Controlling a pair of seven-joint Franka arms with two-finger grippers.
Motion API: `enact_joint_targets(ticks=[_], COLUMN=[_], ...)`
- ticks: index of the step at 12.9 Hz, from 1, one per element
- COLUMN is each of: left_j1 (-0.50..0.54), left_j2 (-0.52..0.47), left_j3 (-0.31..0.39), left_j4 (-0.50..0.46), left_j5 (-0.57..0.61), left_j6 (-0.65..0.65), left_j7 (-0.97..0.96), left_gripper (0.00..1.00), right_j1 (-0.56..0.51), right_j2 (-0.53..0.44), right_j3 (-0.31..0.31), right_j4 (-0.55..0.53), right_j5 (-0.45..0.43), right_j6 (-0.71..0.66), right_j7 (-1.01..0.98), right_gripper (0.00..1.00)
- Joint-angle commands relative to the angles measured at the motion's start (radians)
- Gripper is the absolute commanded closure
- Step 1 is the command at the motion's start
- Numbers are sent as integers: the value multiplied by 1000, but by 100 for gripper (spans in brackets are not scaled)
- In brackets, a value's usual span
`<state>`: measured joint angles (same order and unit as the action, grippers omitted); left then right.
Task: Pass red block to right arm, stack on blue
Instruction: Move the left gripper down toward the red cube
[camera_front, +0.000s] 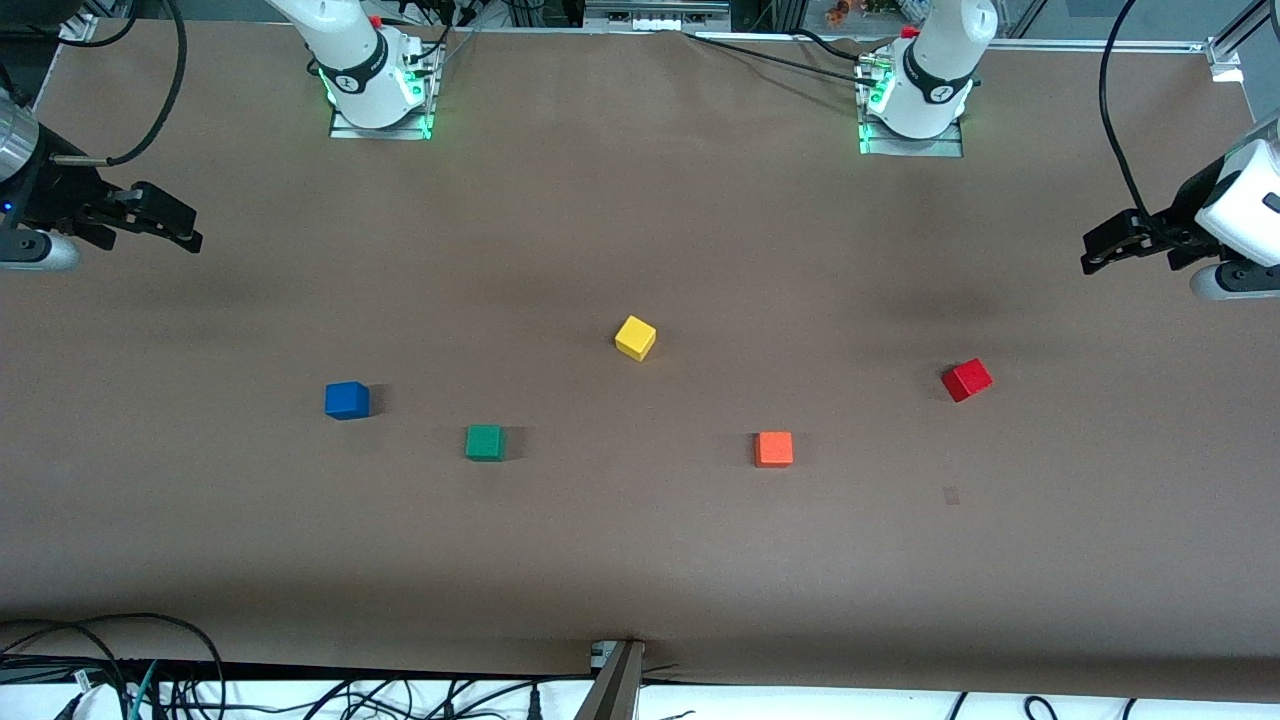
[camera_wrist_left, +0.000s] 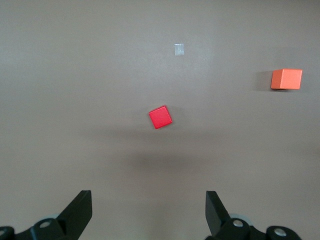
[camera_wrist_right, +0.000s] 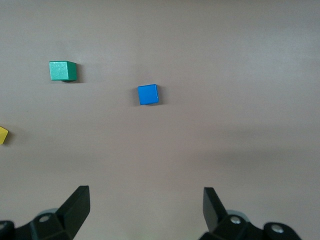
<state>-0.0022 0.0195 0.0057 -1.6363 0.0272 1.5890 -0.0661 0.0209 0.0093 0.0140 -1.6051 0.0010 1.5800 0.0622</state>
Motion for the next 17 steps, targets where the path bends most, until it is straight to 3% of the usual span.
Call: enact_joint_targets(ticks=[1, 10, 12, 17], left_j1=[-2, -7, -7, -12], left_j2=[7, 17, 26, 173], left_j3=[-3, -3, -3, -3], left_j4=[21, 23, 23, 19], left_j5=[16, 7, 17, 2], left_j6=[-20, -90, -89, -28], left_j7=[19, 9, 89, 76], left_gripper=[0, 0, 0, 0], right_j1=[-9, -9, -9, -9], right_j2=[6, 6, 6, 6], right_j3=[6, 4, 4, 4], right_j4=[19, 19, 19, 21], right_j5=[-3, -3, -3, -1], right_j6=[-17, -18, -18, -9], right_j7=[-12, -12, -12, -12], right_gripper=[0, 0, 0, 0])
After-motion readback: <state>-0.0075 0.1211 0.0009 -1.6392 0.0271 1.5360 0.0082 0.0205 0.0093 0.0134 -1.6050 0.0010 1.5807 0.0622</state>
